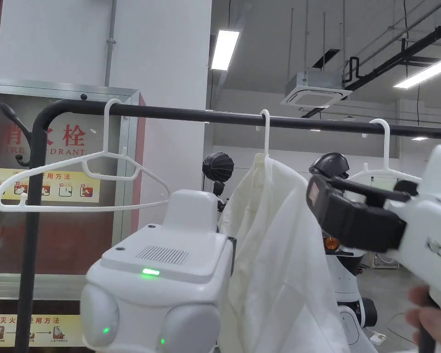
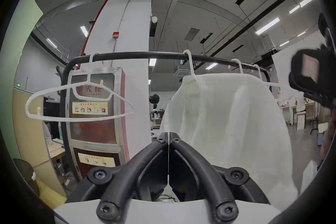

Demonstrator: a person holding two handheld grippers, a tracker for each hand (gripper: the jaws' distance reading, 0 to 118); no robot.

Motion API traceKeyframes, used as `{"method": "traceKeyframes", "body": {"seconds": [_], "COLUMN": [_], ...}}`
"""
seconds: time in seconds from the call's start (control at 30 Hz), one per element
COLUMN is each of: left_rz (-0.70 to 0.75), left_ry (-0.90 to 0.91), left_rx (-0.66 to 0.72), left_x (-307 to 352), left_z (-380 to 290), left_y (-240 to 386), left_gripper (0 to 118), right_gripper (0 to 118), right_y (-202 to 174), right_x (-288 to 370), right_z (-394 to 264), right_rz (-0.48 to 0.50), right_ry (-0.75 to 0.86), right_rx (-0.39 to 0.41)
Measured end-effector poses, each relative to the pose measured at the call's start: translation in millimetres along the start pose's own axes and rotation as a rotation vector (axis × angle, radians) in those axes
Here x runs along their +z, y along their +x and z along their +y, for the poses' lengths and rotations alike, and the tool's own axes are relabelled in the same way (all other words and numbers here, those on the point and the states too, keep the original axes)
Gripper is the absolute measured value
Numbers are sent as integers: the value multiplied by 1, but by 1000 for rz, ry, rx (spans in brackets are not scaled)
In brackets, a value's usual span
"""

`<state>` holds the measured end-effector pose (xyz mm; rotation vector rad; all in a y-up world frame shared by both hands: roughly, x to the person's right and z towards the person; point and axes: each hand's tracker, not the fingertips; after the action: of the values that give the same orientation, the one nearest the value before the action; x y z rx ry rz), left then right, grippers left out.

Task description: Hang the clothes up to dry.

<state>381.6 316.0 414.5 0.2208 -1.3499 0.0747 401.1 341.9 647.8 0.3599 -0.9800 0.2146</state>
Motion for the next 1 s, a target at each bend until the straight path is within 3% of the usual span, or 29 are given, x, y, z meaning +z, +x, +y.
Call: {"method": "traceKeyframes", "body": {"seconds": [0.13, 0.2, 0.23, 0.27, 0.33, 0.4, 0.5, 0.6, 0.7, 0.73, 0.87, 0.93, 0.97, 1.0], "left_rz": [10, 23, 27, 42, 54, 46, 17, -39, -229, -390, -949, -1184, -1253, -1314], "left_ry": [19, -6, -15, -27, -44, -77, -105, -116, -159, -198, -239, -250, -239, -226], "left_rx": [-50, -66, -58, -44, -33, -11, -2, 9, 43, 78, 116, 105, 163, 193], "left_x": [13, 14, 14, 14, 14, 12, 11, 10, 6, 5, 5, 7, 7, 12], "left_z": [-14, -21, -25, -29, -36, -41, -47, -50, -45, -42, -45, -49, -53, -55], "left_y": [3, 4, 3, 2, 3, 3, 4, -3, -22, -32, -73, -86, -92, -92], "left_gripper": [0, 0, 0, 0, 0, 0, 0, 0, 0, 0, 0, 0, 0, 0], "right_gripper": [108, 96, 72, 0, 0, 0, 0, 0, 0, 0, 0, 0, 0, 0], "right_y": [5, 8, 10, 10, 20, 31, 28, 42, 56, 64, 103, 114, 118, 117], "right_x": [46, 70, 83, 92, 91, 73, 65, 58, 51, 51, 39, 31, 25, 19], "right_z": [-26, -42, -53, -64, -83, -96, -106, -108, -104, -102, -101, -107, -113, -119], "right_rz": [-94, -155, -207, -261, -306, -247, -278, -217, -48, 22, 480, 804, 974, 1054], "right_ry": [14, 3, 5, -3, -32, -198, -210, -245, -309, -323, -414, -418, -442, -480], "right_rx": [53, 34, 13, 13, -1, 80, 63, 3, -119, -152, -363, -431, -498, -576]}}
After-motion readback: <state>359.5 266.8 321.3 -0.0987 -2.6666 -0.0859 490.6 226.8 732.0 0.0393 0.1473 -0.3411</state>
